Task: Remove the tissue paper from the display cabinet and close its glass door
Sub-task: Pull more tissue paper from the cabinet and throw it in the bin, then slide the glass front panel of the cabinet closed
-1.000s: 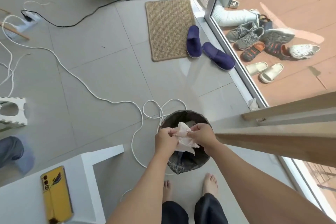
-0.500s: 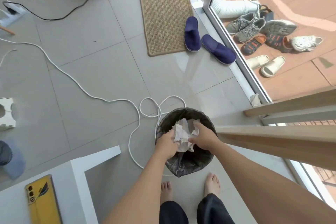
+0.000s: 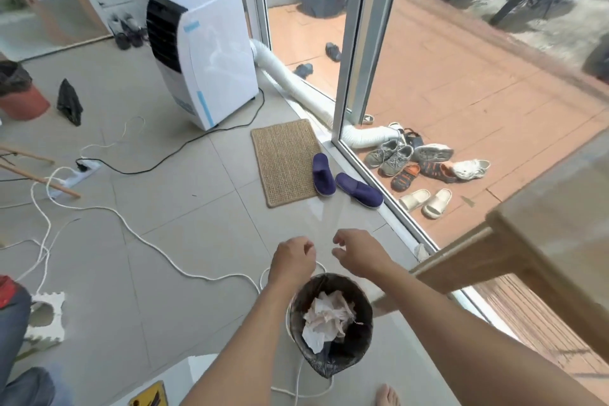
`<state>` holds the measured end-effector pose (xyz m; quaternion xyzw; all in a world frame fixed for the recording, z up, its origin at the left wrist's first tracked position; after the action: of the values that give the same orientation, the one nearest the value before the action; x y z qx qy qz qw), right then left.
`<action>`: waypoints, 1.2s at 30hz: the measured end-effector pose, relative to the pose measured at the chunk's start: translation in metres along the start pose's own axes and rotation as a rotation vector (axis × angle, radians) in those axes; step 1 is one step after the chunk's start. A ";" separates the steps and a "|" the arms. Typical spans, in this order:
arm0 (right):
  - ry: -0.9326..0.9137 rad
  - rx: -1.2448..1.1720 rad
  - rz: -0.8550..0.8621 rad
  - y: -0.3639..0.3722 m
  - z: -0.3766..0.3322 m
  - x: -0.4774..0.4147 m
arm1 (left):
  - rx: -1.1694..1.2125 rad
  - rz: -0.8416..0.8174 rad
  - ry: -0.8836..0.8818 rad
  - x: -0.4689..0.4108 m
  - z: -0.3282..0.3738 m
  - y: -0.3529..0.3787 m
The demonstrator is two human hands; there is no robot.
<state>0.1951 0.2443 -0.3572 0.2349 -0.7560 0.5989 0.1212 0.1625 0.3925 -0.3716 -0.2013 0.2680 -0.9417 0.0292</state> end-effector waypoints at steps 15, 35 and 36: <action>-0.151 0.110 0.594 -0.253 -0.031 0.207 | 0.093 0.293 0.546 0.118 0.241 -0.113; 0.220 0.258 1.464 -0.287 0.176 0.604 | 0.251 0.141 1.525 0.444 0.452 0.079; 0.259 0.282 1.476 -0.283 0.186 0.620 | 0.234 0.133 1.577 0.459 0.456 0.091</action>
<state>-0.1783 -0.1131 0.1235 -0.3905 -0.6131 0.6380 -0.2541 -0.0829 0.0156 0.1017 0.5446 0.1207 -0.8249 -0.0919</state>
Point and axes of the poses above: each hand's wrist, its own x-axis away from the middle knuckle, its own y-axis out of the palm, z = x × y, the point moved 3 cm from there along -x, towards the middle knuckle, and after that the axes turned 14 degrees about x, right-handed, at the moved point
